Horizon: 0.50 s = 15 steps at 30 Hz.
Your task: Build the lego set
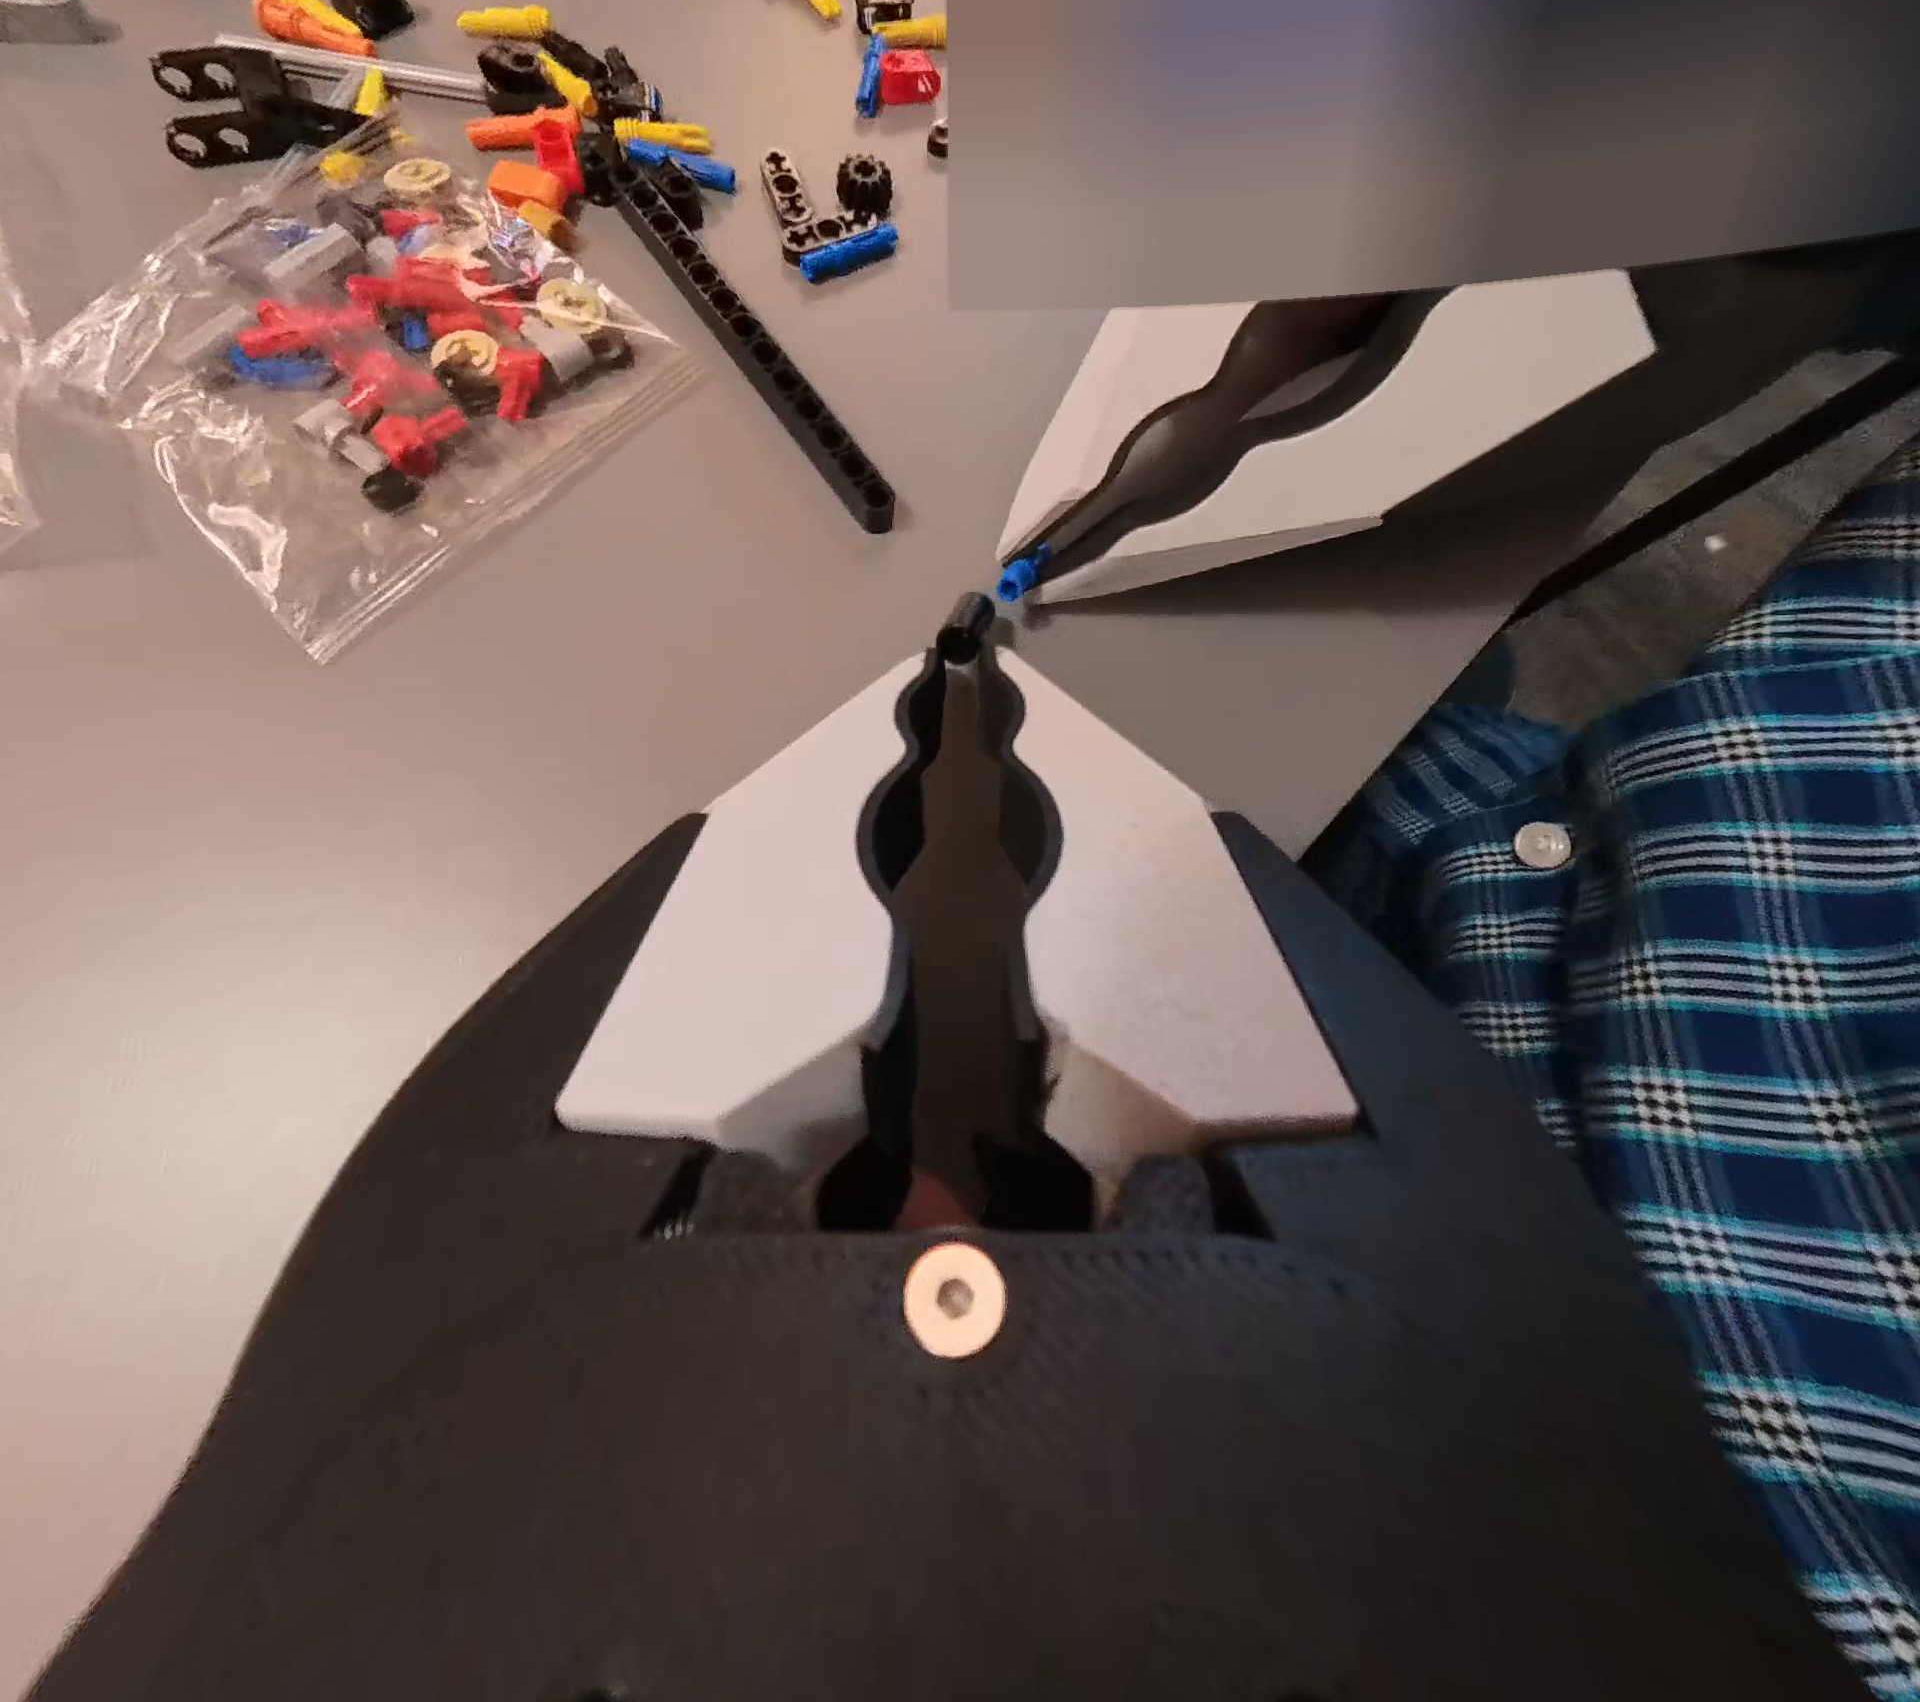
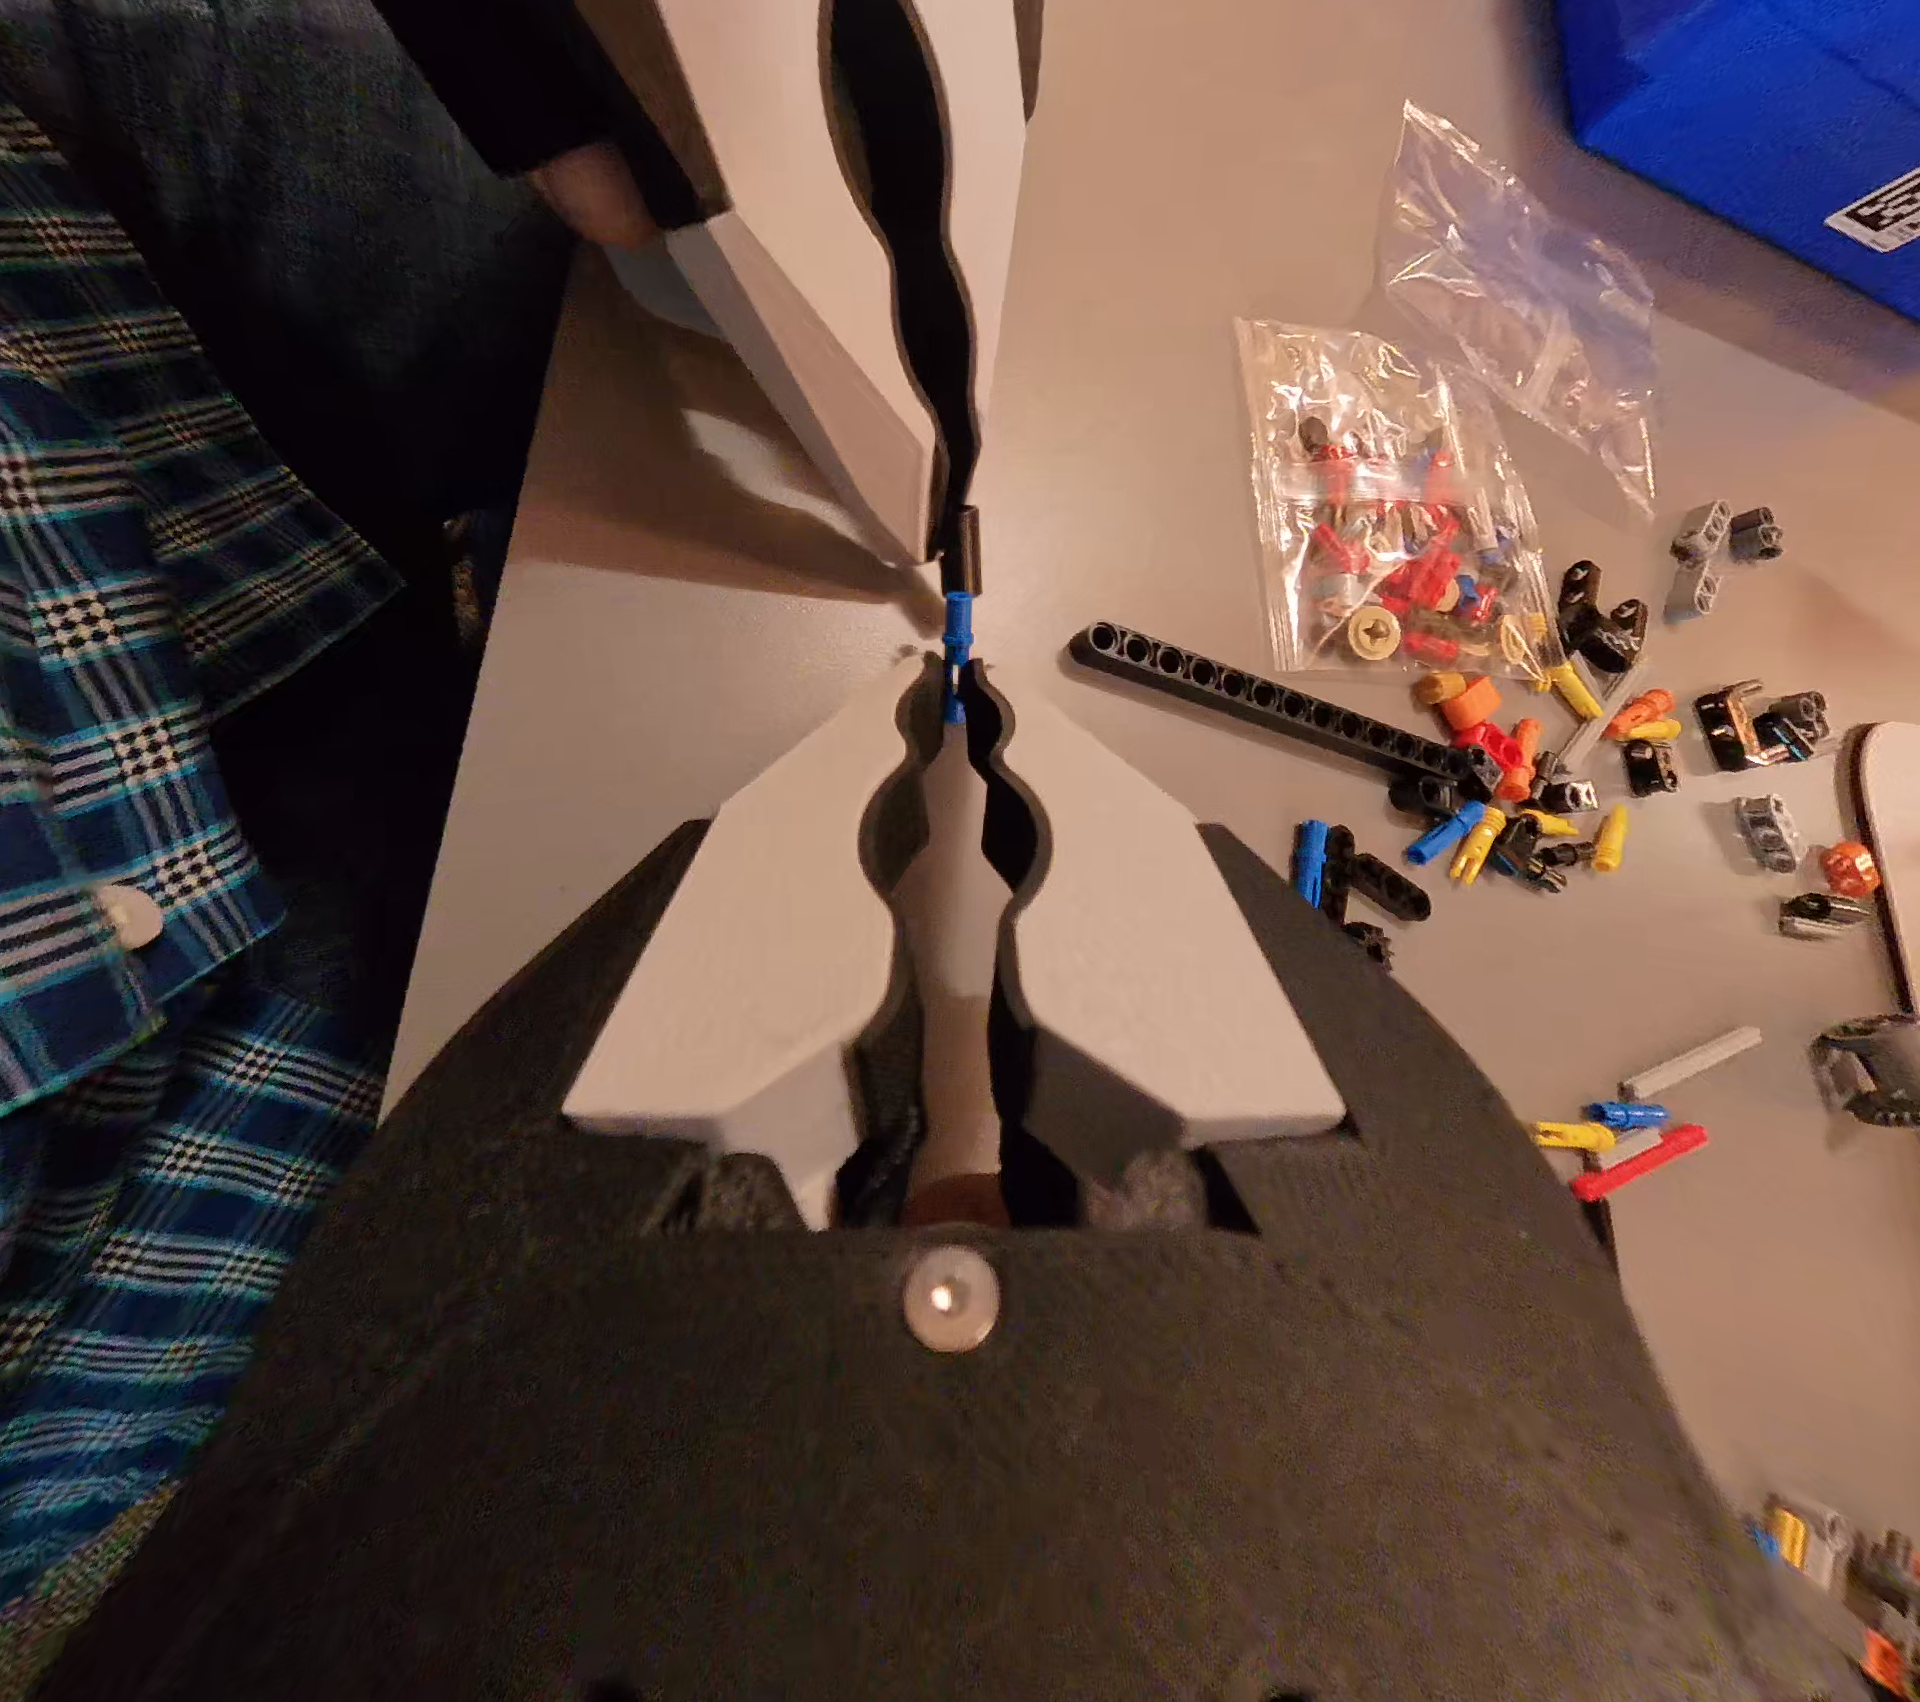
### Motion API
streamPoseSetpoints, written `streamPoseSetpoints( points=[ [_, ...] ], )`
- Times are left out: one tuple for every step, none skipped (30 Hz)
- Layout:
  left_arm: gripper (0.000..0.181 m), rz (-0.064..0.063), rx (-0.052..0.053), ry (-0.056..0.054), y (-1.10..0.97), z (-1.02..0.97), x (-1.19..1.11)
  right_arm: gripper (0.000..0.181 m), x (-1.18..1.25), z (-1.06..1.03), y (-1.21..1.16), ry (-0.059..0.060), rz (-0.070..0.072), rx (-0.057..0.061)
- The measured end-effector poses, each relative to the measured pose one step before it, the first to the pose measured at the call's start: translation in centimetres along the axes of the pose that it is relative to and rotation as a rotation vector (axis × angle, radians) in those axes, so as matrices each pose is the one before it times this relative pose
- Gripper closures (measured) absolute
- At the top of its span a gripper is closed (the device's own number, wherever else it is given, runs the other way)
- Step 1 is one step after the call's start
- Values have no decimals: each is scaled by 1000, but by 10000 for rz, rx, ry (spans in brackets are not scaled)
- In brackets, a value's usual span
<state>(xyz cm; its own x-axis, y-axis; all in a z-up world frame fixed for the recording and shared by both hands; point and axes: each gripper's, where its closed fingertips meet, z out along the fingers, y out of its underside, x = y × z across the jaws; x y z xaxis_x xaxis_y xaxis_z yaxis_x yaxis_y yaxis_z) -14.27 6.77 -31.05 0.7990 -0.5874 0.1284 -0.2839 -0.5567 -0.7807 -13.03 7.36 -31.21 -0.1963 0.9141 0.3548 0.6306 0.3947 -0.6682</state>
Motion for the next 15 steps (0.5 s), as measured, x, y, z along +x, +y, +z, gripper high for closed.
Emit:
streamPoseSetpoints(
  points=[
    [177, 124, -25, -118, 27, 29, -62, 180, -6, -46, 37, -16, -28, -77],
    [176, 75, 11, -20, 11, -22, 36, 181, 65, -21, 61, 25, -56, -89],
    [174, 29, -15, -60, 56, -52, -76, 181, 62, -19, 63, 23, -44, -67],
    [170, 123, -23, -64, 82, -76, -44, 181, 6, -29, 32, -34, -15, -59],
    [166, 137, -17, -7, 92, -78, 51, 181, 17, -35, 41, -11, -53, -59],
    [164, 123, -26, -131, 104, -77, -154, 181, 6, -33, 47, -6, -57, -42],
    [161, 197, -25, -88, 105, -61, -67, 180, 15, -23, 28, -10, -45, -32],
    [159, 159, -18, -36, 72, -13, 46, 180, 5, -8, 26, -17, -13, -34],
    [156, 95, -35, -40, 54, 4, 0, 180, 9, -14, 20, -18, -24, -42],
    [155, 116, 18, 32, -3, -13, 116, 180, 18, -14, 23, 0, -48, -27],
    [155, 223, 37, -9, -46, 18, 158, 180, -10, -8, -3, -11, -11, -10],
    [156, 387, 168, -91, -270, 5, 186, 180, 1, -1, 4, -1, -14, -11],
    [158, 345, 92, -116, -207, 46, 116, 180, 0, 0, -4, -9, -14, -19],
    [161, 210, -43, -10, -68, 92, 149, 181, -26, -23, 9, -23, -61, -36],
    [164, 196, -72, -3, -53, 89, 102, 181, -33, -28, 8, -24, -106, -65]
  ],
)
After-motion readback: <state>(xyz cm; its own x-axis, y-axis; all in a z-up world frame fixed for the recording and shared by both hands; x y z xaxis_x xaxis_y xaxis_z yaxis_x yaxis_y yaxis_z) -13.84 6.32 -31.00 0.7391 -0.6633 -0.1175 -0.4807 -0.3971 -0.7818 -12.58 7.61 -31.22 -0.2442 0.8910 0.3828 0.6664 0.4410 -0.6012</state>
